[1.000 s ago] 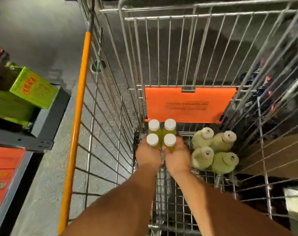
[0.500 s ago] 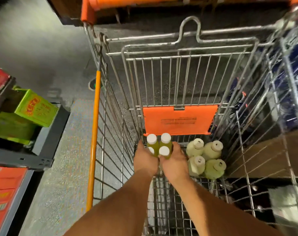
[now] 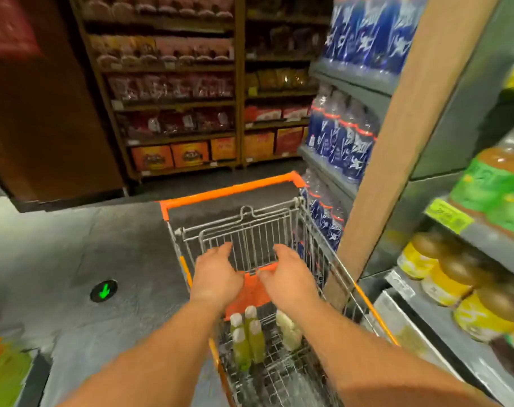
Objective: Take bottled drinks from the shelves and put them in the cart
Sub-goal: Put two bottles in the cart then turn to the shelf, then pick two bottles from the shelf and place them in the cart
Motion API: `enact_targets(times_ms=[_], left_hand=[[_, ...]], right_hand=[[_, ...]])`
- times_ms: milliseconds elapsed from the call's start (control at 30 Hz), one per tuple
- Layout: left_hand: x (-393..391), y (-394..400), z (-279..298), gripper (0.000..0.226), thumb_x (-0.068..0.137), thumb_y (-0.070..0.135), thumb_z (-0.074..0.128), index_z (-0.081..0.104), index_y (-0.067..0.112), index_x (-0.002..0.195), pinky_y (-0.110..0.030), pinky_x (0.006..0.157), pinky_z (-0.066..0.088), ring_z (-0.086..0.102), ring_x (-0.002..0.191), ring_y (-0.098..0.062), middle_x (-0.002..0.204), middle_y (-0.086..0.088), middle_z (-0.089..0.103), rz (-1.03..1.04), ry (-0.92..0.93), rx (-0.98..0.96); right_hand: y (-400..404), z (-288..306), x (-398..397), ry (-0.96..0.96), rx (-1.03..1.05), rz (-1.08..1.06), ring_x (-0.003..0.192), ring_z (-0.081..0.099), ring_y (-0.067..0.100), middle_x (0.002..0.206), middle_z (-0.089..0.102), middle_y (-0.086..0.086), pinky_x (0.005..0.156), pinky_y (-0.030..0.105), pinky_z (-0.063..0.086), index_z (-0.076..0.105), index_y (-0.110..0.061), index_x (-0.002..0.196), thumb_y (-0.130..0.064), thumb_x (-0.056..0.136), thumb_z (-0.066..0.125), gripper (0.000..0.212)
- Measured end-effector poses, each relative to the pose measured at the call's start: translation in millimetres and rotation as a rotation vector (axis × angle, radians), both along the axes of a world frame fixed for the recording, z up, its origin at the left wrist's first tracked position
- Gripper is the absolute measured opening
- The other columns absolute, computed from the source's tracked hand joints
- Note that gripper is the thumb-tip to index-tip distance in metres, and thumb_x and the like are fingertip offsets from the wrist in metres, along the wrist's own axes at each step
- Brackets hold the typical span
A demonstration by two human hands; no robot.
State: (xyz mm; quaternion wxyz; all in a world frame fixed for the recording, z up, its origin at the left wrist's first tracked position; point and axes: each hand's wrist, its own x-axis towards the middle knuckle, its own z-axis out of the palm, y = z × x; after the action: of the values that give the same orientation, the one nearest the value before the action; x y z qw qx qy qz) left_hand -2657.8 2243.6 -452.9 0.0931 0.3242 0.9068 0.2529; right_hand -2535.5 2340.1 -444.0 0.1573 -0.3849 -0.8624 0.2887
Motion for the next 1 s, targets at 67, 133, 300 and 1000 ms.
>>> enact_targets(times_ms=[67,133,300,1000], left_hand=[[13.3,-21.8,51.9,0.075,0.083,0.032,0.068,0.039,0.023,0.151,-0.04,0.111,0.037,0.039,0.136,-0.03,0.147,-0.006,0.047,-0.088,0.06,0.012],[28.4,-38.4,96.7,0.072,0.086,0.034,0.066,0.038,0.025,0.152,-0.041,0.112,0.037,0.035,0.139,-0.03,0.151,-0.004,0.043,-0.137,0.096,0.023],[101.8,-69.2,207.5,0.062,0.086,0.037,0.067,0.047,0.024,0.144,-0.043,0.107,0.041,0.044,0.132,-0.031,0.143,-0.005,0.051,-0.363,0.234,0.081],[518.0,-180.2,305.9,0.061,0.084,0.031,0.068,0.051,0.023,0.142,-0.041,0.107,0.042,0.046,0.13,-0.027,0.137,-0.006,0.055,-1.07,0.231,0.312]], right_hand=[[-28.1,49.7,21.1,0.034,0.054,-0.073,0.125,0.05,0.027,0.142,0.048,0.005,0.098,0.035,0.042,0.041,-0.016,0.142,-0.042,0.089,0.062,0.063],[-53.6,88.8,40.3,0.053,0.083,-0.126,0.124,0.051,0.028,0.137,0.052,0.007,0.098,0.036,0.042,0.044,-0.017,0.139,-0.046,0.087,0.062,0.062],[-110.3,189.1,125.1,0.06,0.234,-0.268,0.116,0.055,0.032,0.125,0.057,0.008,0.094,0.038,0.045,0.05,-0.017,0.129,-0.052,0.085,0.06,0.056],[-340.2,289.6,559.4,0.062,0.284,-0.957,0.113,0.055,0.024,0.128,0.057,0.0,0.09,0.039,0.048,0.052,-0.023,0.13,-0.058,0.081,0.055,0.06]])
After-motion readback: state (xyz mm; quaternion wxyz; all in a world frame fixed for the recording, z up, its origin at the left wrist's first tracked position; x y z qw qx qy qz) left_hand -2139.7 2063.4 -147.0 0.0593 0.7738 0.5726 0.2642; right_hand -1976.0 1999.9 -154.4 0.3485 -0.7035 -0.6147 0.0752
